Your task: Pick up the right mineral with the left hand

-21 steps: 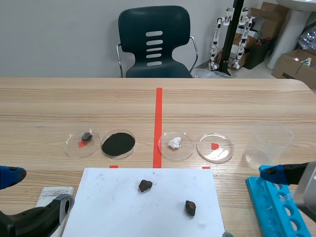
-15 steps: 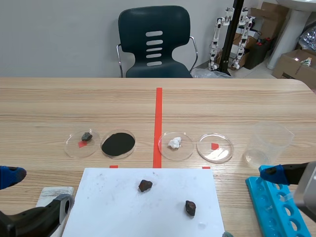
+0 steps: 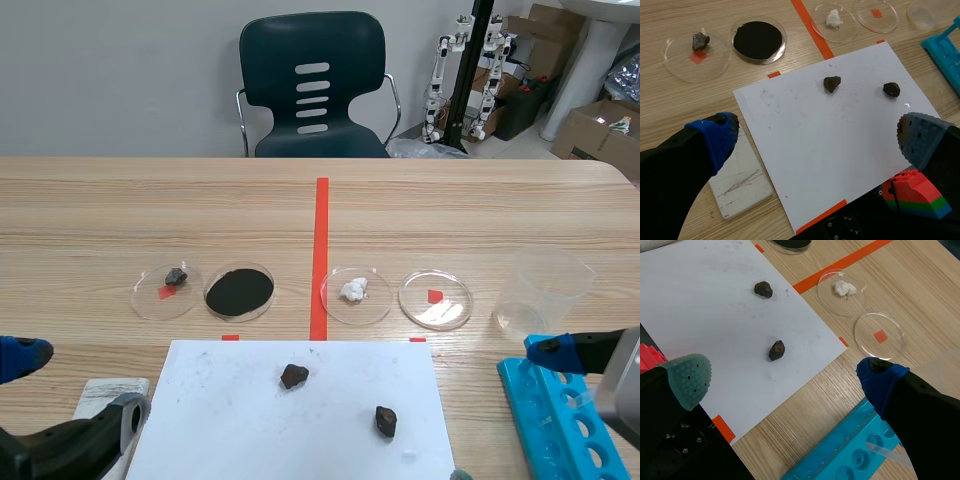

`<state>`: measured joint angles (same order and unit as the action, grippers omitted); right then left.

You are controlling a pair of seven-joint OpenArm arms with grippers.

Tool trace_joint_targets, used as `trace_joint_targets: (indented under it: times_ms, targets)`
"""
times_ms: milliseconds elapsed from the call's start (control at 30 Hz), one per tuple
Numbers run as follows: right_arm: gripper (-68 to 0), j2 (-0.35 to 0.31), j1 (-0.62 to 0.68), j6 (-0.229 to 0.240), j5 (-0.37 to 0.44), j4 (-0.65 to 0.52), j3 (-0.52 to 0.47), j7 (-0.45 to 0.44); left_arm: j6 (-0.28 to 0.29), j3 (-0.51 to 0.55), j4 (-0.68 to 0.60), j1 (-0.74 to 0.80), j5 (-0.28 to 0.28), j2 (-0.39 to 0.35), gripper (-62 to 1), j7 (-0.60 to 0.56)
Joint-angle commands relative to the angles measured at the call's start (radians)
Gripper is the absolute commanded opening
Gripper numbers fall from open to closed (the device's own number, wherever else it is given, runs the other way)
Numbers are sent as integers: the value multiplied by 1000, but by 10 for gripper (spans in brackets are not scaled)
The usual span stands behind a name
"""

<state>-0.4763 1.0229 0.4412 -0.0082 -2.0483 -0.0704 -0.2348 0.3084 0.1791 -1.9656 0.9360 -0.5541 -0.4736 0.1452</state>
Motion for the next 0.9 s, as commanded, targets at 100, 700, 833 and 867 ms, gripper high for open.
trace_joint_targets:
  times_ms: [100, 700, 833, 867]
  targets:
    - [-67, 0, -6, -4, 12, -20, -2, -14, 2, 0, -19, -3, -8, 2, 14, -22]
    - [-67, 0, -6, -4, 12, -20, -2, -14, 1, -14, -18, -62, -52, 48, 14, -11]
    - [-67, 0, -6, -4, 12, -20, -2, -14, -8, -69, -17, -135, -52, 55, 14, 80]
    - [-67, 0, -6, -4, 12, -20, -2, -14, -10, -86, -17, -162, -52, 55, 14, 122]
